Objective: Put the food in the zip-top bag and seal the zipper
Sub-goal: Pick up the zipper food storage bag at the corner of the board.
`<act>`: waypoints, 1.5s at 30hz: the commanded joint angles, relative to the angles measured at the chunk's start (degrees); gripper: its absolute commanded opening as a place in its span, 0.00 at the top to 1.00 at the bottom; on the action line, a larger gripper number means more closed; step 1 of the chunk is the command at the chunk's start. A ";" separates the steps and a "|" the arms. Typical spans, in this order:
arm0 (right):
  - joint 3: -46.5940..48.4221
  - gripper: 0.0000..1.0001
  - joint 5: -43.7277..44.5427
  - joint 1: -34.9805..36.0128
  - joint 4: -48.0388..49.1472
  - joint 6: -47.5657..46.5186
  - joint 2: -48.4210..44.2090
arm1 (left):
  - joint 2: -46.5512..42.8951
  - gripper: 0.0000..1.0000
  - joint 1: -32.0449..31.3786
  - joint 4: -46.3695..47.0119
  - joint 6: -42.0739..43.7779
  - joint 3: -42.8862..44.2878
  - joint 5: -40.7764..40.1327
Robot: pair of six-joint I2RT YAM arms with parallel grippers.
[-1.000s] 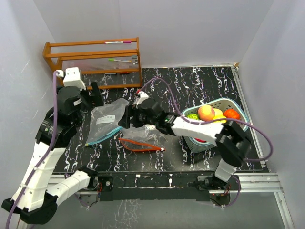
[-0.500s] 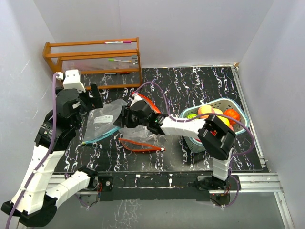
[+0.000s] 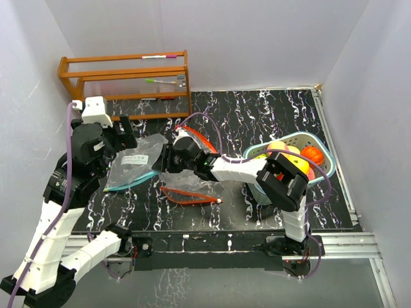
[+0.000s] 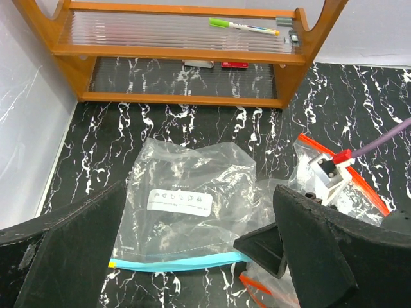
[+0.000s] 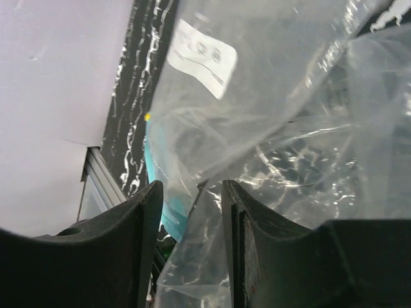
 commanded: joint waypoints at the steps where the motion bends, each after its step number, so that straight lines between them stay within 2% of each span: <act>1: 3.38 0.54 1.00 0.09 -0.07 0.41 0.70 | -0.69 0.03 -0.13 0.41 0.94 -0.09 0.59; 5: 5.68 0.33 2.67 0.67 -4.70 -3.22 -0.27 | -0.86 0.03 -0.08 0.48 1.07 -0.36 0.50; 9: 5.67 0.31 1.62 0.76 -4.66 -3.51 -0.06 | -0.76 0.03 -0.14 0.99 0.75 -0.85 0.89; 15: 8.53 0.35 -1.95 0.76 -4.16 -1.19 4.97 | -0.75 0.03 -0.08 1.24 0.76 -0.85 1.14; 25: 11.40 0.46 -3.02 0.75 -2.13 0.12 9.42 | -1.21 0.03 -0.08 1.26 0.96 -0.69 1.20; 28: 10.74 0.64 -3.30 0.77 -0.03 0.67 9.63 | -1.39 0.03 -0.13 1.40 1.03 -0.69 1.28; 31: 9.75 0.89 -2.83 0.72 1.41 0.67 8.89 | -1.39 0.03 -0.09 1.44 1.04 -1.02 1.27; 32: 9.42 0.92 -2.53 0.69 1.64 0.38 8.47 | -1.37 0.03 -0.11 1.35 0.97 -1.11 1.29; 41: 7.29 0.92 -3.06 -0.67 2.87 -5.08 -1.10 | -1.78 0.03 -0.08 1.60 1.56 -1.43 -0.17; 45: 6.21 0.92 0.81 -2.60 -3.14 -8.99 -8.67 | -3.23 0.03 -0.14 4.11 4.15 -1.97 2.17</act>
